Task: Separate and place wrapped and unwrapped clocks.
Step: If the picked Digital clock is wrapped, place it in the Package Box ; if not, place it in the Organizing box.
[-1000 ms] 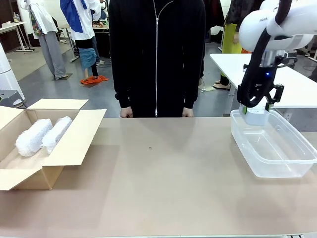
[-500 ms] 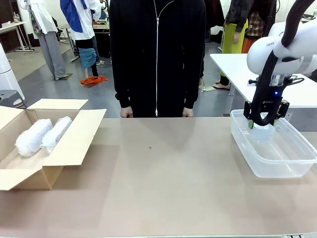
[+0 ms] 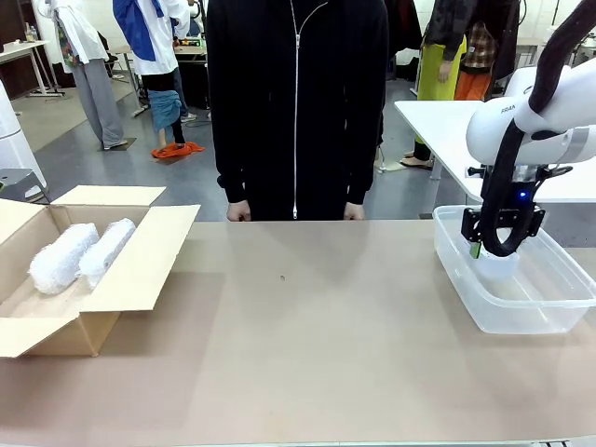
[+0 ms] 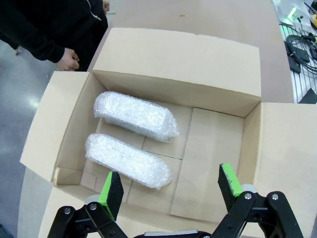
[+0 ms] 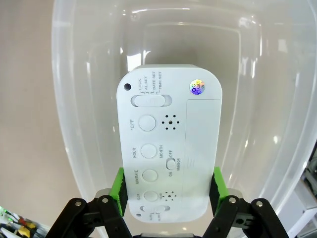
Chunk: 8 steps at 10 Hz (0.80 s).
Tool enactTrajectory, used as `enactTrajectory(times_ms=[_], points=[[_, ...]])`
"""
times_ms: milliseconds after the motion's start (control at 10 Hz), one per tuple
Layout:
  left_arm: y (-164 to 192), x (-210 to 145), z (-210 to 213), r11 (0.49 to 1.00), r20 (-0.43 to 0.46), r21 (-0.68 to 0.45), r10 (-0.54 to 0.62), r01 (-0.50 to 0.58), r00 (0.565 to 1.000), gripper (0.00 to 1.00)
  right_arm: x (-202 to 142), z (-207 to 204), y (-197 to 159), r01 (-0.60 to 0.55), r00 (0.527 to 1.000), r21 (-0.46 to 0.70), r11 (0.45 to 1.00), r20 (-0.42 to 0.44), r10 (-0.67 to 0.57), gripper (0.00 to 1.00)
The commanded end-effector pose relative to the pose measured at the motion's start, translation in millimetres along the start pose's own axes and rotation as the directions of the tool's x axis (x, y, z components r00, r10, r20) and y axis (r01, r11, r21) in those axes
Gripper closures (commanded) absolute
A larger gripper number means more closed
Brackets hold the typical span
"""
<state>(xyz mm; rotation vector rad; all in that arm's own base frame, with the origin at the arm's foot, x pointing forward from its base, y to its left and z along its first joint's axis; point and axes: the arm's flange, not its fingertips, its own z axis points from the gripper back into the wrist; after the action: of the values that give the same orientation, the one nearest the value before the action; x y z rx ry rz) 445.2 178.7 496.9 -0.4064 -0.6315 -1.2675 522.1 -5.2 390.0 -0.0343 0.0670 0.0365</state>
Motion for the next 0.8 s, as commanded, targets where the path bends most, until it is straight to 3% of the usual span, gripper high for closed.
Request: enactTrajectory(times_ms=[0,500,700], points=[[-0.4,0.6,1.0,1.000,0.013,0.000,-0.006,0.006,1.000,0.00,-5.6,-1.4,-8.6,0.007,1.000,-0.029,1.000,0.007,-0.006,0.22],[-0.4,0.6,1.0,1.000,0.013,0.000,-0.006,0.006,1.000,0.00,-1.6,-3.3,-1.5,-0.014,1.000,-0.037,0.999,0.016,0.014,0.22],[-0.4,0.6,1.0,1.000,0.013,0.000,-0.006,0.006,1.000,0.00,-0.5,-3.9,-1.0,-0.015,1.000,-0.045,0.999,0.002,0.015,0.02]])
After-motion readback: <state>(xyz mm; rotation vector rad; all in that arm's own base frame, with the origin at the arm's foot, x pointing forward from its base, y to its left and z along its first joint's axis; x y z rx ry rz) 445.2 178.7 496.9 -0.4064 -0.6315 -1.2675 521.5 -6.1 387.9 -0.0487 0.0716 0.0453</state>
